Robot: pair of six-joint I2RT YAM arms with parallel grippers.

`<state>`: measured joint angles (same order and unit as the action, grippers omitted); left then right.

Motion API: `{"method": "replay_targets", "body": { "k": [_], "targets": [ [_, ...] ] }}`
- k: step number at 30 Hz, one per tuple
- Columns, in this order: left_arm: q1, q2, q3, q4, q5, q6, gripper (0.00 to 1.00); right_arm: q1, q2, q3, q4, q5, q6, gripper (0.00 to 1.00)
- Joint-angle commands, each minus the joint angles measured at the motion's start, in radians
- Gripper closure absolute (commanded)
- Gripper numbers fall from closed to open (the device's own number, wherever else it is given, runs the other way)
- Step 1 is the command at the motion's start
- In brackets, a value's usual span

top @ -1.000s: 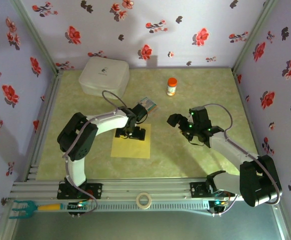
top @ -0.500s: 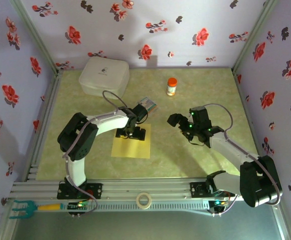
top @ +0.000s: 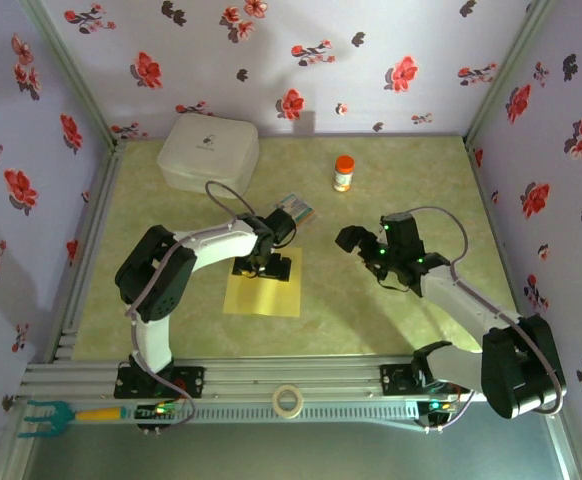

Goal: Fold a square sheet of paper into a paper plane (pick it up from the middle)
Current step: First fold the square sheet of paper in half at the center of the table.

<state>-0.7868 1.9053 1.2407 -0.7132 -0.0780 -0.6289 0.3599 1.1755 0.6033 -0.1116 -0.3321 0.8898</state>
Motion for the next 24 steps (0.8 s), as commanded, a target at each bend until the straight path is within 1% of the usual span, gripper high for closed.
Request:
{"method": "replay_targets", "body": {
  "k": [1, 7, 14, 16, 19, 22, 24],
  "targets": [
    [-0.012, 0.024, -0.035, 0.015, 0.01, -0.012, 0.08, 0.006, -0.018, 0.012, -0.029, 0.027, -0.011, 0.01],
    [-0.014, -0.007, -0.042, 0.034, 0.011, -0.006, 0.2, 0.006, -0.036, 0.005, -0.028, 0.045, -0.008, 0.01],
    [-0.02, -0.046, -0.044, 0.057, 0.005, -0.004, 0.39, 0.006, -0.083, -0.012, -0.05, 0.11, 0.003, 0.01],
    [-0.023, -0.058, -0.043, 0.068, 0.004, -0.005, 0.42, 0.006, -0.098, -0.017, -0.055, 0.127, 0.005, 0.01],
    [-0.029, -0.081, -0.041, 0.082, 0.005, -0.009, 0.5, 0.005, -0.125, -0.028, -0.057, 0.153, 0.003, 0.01],
    [-0.032, -0.097, -0.025, 0.089, 0.027, -0.026, 0.52, 0.006, -0.157, -0.032, -0.08, 0.192, -0.001, 0.01],
    [-0.038, -0.107, -0.011, 0.101, 0.057, -0.032, 0.55, 0.006, -0.175, -0.031, -0.103, 0.221, -0.006, 0.01]
  ]
}}
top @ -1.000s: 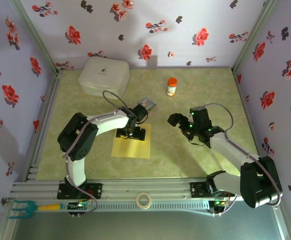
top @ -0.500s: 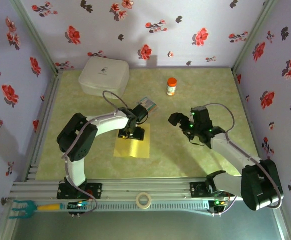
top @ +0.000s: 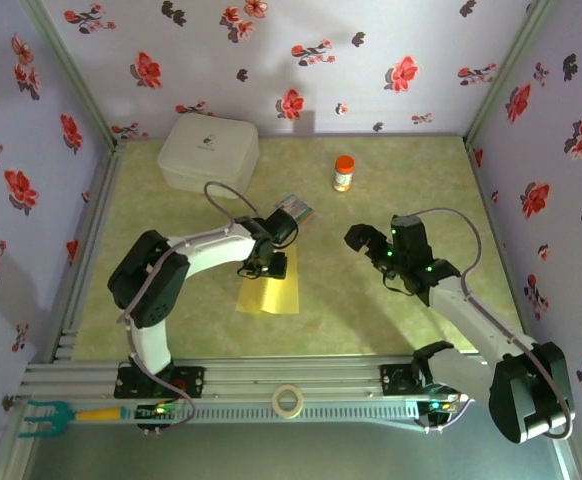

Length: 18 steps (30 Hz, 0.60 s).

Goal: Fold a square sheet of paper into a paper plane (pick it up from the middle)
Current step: First fold the square sheet of paper in half at the center of the table.

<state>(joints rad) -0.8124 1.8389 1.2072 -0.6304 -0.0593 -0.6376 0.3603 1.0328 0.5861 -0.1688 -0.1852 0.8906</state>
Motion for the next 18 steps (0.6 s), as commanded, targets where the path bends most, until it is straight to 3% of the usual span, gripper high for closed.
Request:
{"method": "replay_targets", "body": {
  "k": [1, 7, 11, 18],
  "targets": [
    [-0.013, -0.045, 0.028, 0.025, 0.05, -0.027, 0.55, 0.003, -0.037, -0.014, -0.059, 0.089, -0.009, 0.01],
    [-0.014, -0.08, 0.043, 0.106, 0.158, -0.071, 0.58, -0.022, -0.027, 0.013, -0.169, 0.144, 0.002, 0.01],
    [-0.013, -0.104, 0.035, 0.207, 0.266, -0.113, 0.58, -0.063, 0.005, 0.024, -0.182, 0.086, 0.017, 0.01],
    [0.005, -0.108, -0.076, 0.591, 0.542, -0.26, 0.57, -0.095, 0.039, 0.019, -0.105, -0.026, 0.079, 0.01]
  ]
}}
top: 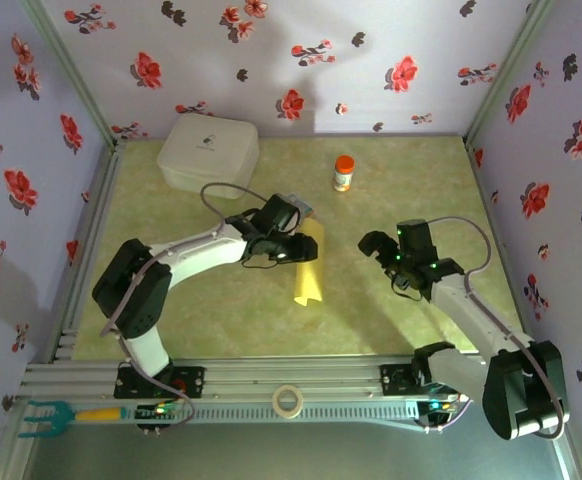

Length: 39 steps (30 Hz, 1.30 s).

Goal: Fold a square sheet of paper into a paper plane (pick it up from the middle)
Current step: First fold the square sheet of paper in half at the center of the table.

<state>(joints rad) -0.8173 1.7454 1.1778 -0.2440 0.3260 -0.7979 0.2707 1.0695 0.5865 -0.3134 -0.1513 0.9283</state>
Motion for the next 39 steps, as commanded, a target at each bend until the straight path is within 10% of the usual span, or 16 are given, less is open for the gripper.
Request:
{"method": "replay_targets", "body": {
  "k": [1, 20, 39],
  "targets": [
    [0.012, -0.011, -0.061, 0.244, 0.177, -0.12, 0.57, -0.006, -0.001, 0.013, 0.057, -0.071, 0.046, 0.01],
    [0.063, 0.112, -0.187, 0.35, 0.285, -0.165, 0.58, -0.007, -0.009, -0.068, 0.258, -0.214, 0.055, 0.01],
    [0.109, 0.223, -0.041, -0.008, 0.297, 0.095, 0.57, 0.001, 0.076, -0.067, 0.321, -0.273, 0.054, 0.01]
  ]
}}
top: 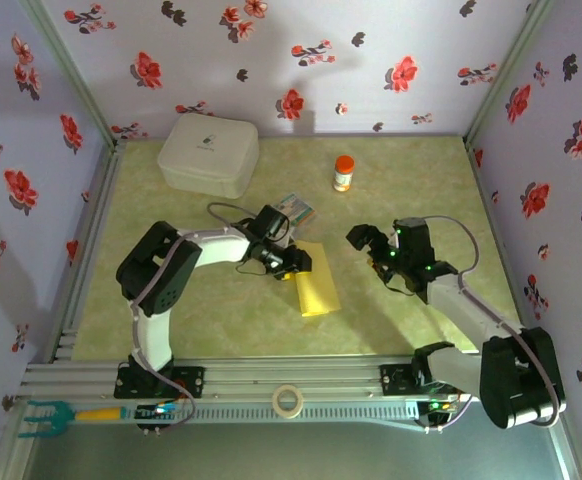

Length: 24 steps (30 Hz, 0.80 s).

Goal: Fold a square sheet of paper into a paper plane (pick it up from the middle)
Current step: First fold the square sheet of paper in half at the center of the table.

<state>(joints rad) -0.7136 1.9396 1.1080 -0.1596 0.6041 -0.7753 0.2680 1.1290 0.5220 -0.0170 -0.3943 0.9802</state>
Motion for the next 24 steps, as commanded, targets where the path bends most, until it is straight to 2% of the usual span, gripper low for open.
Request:
{"method": "replay_targets", "body": {
  "k": [1, 6, 16, 20, 24],
  "targets": [
    [0.006, 0.033, 0.032, -0.1, 0.019, 0.078, 0.56, 0.006, 0.021, 0.0, 0.025, -0.031, 0.001, 0.01],
    [0.009, 0.036, 0.04, -0.138, -0.007, 0.106, 0.55, 0.011, 0.033, 0.001, 0.028, -0.03, -0.003, 0.01],
    [0.004, -0.061, 0.019, -0.176, -0.176, 0.111, 0.36, 0.017, 0.041, 0.005, 0.023, -0.026, -0.008, 0.01],
    [-0.007, -0.098, 0.012, -0.189, -0.219, 0.117, 0.35, 0.02, 0.043, 0.003, 0.022, -0.026, -0.008, 0.01],
    [-0.009, -0.113, 0.01, -0.206, -0.238, 0.121, 0.39, 0.024, 0.054, 0.006, 0.027, -0.026, -0.009, 0.01]
  ]
}}
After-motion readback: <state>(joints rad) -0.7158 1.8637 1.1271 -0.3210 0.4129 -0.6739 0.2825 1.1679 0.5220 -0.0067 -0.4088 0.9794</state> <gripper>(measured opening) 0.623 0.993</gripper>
